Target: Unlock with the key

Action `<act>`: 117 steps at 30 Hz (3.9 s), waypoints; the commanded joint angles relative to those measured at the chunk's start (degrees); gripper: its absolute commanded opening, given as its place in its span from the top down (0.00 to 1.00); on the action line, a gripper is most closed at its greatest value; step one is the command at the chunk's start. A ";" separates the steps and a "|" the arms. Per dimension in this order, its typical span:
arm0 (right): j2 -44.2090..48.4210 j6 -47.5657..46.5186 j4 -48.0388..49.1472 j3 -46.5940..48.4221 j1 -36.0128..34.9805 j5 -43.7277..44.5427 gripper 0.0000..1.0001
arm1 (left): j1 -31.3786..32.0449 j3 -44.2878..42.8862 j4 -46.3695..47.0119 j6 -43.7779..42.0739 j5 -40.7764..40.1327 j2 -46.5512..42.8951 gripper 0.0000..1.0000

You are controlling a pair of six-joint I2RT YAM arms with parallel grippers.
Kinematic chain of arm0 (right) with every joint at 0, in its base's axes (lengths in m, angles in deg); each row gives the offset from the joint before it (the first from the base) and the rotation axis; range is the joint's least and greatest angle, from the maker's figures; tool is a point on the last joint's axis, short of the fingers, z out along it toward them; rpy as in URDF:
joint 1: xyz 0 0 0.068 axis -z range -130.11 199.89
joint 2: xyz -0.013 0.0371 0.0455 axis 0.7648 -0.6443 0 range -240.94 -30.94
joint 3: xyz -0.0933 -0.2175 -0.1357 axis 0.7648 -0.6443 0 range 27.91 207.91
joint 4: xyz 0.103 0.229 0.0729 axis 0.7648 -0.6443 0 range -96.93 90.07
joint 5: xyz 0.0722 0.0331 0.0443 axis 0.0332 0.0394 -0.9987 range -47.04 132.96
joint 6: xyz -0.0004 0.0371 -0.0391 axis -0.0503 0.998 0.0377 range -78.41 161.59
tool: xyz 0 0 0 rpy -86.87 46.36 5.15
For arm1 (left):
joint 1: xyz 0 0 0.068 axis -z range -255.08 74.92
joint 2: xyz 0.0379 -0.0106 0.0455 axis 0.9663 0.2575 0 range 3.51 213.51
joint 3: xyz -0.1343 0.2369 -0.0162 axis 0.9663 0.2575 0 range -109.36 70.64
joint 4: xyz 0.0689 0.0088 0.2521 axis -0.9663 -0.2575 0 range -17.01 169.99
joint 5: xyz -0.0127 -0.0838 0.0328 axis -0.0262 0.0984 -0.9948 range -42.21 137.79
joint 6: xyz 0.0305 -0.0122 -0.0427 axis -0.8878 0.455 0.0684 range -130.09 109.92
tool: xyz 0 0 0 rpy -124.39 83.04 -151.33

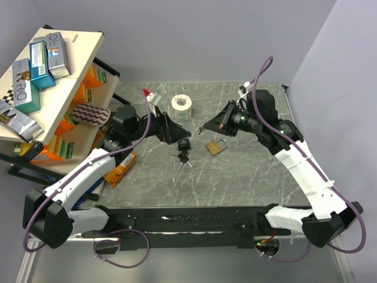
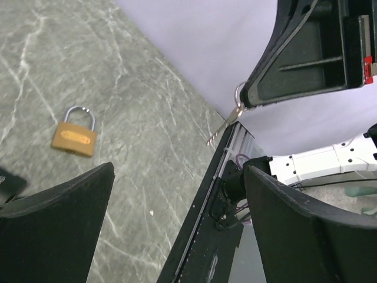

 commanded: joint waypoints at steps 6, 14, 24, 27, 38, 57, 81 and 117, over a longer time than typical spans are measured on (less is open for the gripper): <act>1.50 5.49 -0.21 -0.12 -2.20 -0.14 1.00 | 4.42 -4.61 9.20 -1.47 2.45 3.36 0.01; 1.15 5.67 0.40 -0.12 -2.29 -0.15 1.00 | 6.97 -7.33 8.32 -1.21 4.83 6.70 0.31; 0.88 5.32 0.67 -0.38 -2.20 0.55 1.00 | 8.03 -10.40 2.97 -2.17 8.17 9.07 0.99; 0.97 4.09 0.67 -0.82 -2.20 1.17 1.00 | 8.12 -10.50 -0.54 -3.84 7.55 8.29 0.99; 1.93 -8.03 0.13 -0.29 -2.38 1.28 0.55 | 8.82 -12.42 -16.37 -16.76 3.58 5.21 0.99; 1.15 -26.94 8.06 -6.53 -4.04 -26.07 0.63 | 8.82 -11.90 -17.52 -12.72 18.27 3.27 0.99; 4.23 -42.04 8.84 -2.15 -13.96 6.93 1.00 | -2.43 -16.97 -22.86 12.22 4.75 3.18 0.07; 2.99 -93.91 24.31 -12.07 -45.00 36.50 1.00 | -3.66 -4.26 -24.81 57.68 12.74 -1.47 0.77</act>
